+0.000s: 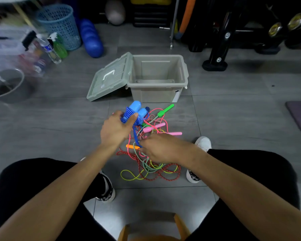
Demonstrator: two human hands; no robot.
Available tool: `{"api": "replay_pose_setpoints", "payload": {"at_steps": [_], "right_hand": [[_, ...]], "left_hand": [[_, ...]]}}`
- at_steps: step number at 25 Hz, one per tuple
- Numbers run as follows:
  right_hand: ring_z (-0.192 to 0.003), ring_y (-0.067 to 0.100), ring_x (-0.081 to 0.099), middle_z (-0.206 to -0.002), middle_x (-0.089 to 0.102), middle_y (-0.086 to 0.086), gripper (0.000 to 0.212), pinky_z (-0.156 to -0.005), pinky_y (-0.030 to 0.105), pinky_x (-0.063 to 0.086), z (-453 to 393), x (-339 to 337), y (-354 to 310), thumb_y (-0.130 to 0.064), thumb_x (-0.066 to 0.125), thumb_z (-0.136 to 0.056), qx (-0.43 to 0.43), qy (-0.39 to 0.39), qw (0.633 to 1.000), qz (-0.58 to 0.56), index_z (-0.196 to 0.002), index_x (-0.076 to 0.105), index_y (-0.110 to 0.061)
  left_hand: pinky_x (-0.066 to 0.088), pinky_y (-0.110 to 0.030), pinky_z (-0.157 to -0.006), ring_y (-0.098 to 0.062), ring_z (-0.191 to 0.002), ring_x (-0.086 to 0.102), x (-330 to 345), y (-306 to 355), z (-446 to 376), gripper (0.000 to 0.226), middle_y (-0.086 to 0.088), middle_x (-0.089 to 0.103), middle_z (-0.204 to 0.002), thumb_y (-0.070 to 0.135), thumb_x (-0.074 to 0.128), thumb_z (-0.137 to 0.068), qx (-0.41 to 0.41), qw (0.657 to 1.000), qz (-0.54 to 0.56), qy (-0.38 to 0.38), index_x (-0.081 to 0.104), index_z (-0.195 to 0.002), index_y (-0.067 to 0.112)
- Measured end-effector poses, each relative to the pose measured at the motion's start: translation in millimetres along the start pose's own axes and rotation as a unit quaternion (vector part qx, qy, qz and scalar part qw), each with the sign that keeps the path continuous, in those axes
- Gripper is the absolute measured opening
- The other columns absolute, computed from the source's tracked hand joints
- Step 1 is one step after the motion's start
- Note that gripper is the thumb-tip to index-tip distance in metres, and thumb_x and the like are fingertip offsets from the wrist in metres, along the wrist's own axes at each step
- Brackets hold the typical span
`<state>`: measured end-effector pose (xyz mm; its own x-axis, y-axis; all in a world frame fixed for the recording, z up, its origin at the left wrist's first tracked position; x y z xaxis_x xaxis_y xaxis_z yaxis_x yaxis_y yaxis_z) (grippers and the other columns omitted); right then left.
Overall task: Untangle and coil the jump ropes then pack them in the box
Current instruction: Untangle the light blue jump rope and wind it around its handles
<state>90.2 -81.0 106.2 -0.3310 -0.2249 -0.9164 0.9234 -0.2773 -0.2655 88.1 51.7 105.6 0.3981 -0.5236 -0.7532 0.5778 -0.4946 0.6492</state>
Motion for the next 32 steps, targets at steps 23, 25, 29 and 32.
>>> {"api": "replay_pose_setpoints", "payload": {"at_steps": [23,25,29,32], "right_hand": [[-0.043,0.0,0.039,-0.048,0.05,-0.014,0.021,-0.045,0.011,0.032,24,-54,114,-0.022,0.057,-0.093,0.111,0.123,0.893,-0.419,-0.077,0.066,-0.011],[-0.049,-0.004,0.046,-0.053,0.054,-0.015,0.024,-0.052,0.01,0.035,21,-49,106,-0.023,0.053,-0.095,0.106,0.151,0.909,-0.375,-0.075,0.063,-0.015],[-0.063,0.001,0.055,-0.071,0.059,-0.004,0.027,-0.064,0.023,0.044,10,-32,76,-0.025,0.041,-0.101,0.086,0.17,0.938,-0.29,-0.089,0.062,-0.011],[-0.079,0.027,0.06,-0.085,0.065,0.011,0.019,-0.071,0.041,0.051,-1,-20,50,-0.023,0.041,-0.097,0.088,0.121,0.974,-0.169,-0.086,0.052,-0.014]], "left_hand": [[0.028,-0.014,-0.038,-0.006,-0.037,0.038,12,48,34,0.039,0.002,0.045,-0.046,0.032,0.05,-0.093,0.091,0.882,0.421,-0.193,0.059,-0.059,0.014],[0.017,-0.015,-0.037,-0.01,-0.033,0.029,27,47,35,0.048,-0.002,0.041,-0.047,0.055,0.044,-0.089,-0.001,0.847,0.467,-0.256,0.058,-0.068,0.015],[0.016,-0.018,-0.04,-0.011,-0.035,0.023,22,26,17,0.063,0.001,0.035,-0.048,0.082,0.053,-0.068,-0.086,0.909,0.367,-0.179,0.057,-0.06,0.02],[0.022,-0.023,-0.042,-0.011,-0.036,0.026,8,5,1,0.066,0.004,0.035,-0.045,0.077,0.063,-0.062,-0.102,0.969,0.216,-0.071,0.061,-0.065,0.011]]}}
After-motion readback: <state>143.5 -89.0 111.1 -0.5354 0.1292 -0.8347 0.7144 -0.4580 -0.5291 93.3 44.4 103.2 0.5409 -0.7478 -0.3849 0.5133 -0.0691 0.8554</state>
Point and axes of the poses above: each hand's wrist, its own z-axis away from the middle knuckle, its own x-axis out of the palm, y = z × x, the point moved 10 cm from there along -z, towards the middle knuckle
